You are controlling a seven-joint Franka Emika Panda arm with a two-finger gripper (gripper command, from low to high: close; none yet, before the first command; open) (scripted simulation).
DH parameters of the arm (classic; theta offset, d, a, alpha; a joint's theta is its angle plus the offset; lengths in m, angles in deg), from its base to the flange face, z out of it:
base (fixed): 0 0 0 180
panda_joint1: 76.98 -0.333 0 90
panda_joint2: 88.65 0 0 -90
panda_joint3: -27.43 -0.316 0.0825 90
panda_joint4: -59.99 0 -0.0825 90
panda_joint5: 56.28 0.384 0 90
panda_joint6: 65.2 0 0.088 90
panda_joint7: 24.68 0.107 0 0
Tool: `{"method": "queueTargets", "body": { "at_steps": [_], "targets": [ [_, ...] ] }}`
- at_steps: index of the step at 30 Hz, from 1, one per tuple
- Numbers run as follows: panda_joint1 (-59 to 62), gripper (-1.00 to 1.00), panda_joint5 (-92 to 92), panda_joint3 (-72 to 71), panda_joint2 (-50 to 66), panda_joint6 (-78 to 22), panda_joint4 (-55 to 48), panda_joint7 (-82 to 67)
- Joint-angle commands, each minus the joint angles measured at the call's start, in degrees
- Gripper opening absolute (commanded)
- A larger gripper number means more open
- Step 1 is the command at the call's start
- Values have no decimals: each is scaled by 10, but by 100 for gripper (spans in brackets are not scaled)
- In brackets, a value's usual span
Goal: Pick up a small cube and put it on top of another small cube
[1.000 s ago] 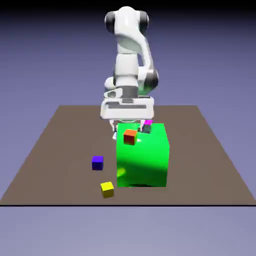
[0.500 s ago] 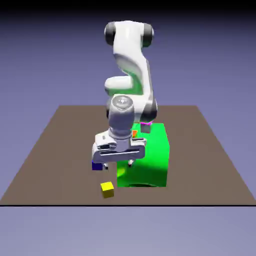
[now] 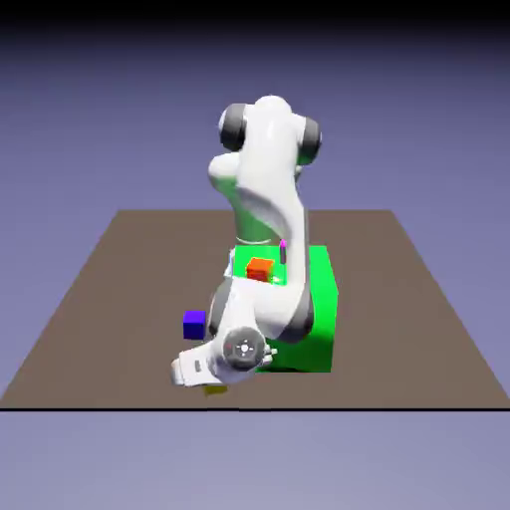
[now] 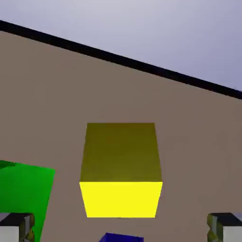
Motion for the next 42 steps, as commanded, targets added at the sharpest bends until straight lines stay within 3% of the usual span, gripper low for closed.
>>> {"method": "queueTargets", "body": {
  "at_steps": [1,2,3,9,27,42],
  "targets": [
    [2,0,0,-1,6,25,19,1],
    [3,0,0,-1,9,39,30,2],
    [3,-100,0,-1,9,39,30,2],
    [26,-100,27,-8,-12,-69,-42,14],
    [363,-100,329,-219,-218,-355,31,276],
    [98,-100,69,-296,-505,-290,229,228]
  ]
}}
